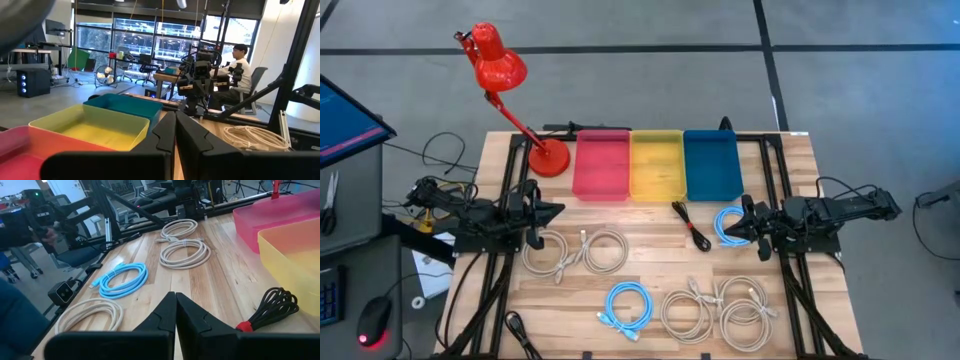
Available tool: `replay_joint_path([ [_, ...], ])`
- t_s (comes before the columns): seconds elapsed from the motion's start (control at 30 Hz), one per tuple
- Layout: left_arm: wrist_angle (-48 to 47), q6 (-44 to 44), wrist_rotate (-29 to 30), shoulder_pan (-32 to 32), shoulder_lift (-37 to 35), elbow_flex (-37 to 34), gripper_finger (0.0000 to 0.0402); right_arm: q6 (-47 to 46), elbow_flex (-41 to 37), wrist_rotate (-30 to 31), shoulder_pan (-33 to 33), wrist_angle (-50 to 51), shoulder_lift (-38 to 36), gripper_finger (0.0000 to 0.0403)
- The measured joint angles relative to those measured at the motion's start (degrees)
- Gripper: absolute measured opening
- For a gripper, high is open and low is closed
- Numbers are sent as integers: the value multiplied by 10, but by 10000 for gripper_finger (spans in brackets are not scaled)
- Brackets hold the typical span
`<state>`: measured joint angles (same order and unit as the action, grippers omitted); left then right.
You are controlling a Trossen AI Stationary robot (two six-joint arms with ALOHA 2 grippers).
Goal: Pick & Place USB Port
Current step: Put the top right black charger cable into the blue bin
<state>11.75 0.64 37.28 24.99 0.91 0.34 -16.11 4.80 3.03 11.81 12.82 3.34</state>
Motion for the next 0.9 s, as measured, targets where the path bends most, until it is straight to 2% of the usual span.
replay_joint_path([
  [0.07, 2, -5, 0, 0, 0, 0, 11, 0, 0, 0, 0, 0, 0, 0],
  [0.2, 13, -68, 0, 0, 0, 0, 11, -22, 0, 0, 0, 0, 0, 0],
  [0.43, 46, -254, 0, 0, 0, 0, 12, -220, -2, 81, -9, -27, 0, 0],
  [0.57, 54, -283, 0, 0, 0, 0, 11, -229, -2, 90, -17, -39, 0, 0],
  [0.7, 55, -265, 1, 0, 0, 0, 11, -230, -2, 90, -22, -84, 0, 0],
  [0.77, 63, -280, 19, 0, 0, 0, 11, -235, -1, 90, -24, -103, 0, 0],
  [0.9, 62, -308, 35, 0, 12, 3, 6, -294, 2, 92, -33, -113, 0, 0],
])
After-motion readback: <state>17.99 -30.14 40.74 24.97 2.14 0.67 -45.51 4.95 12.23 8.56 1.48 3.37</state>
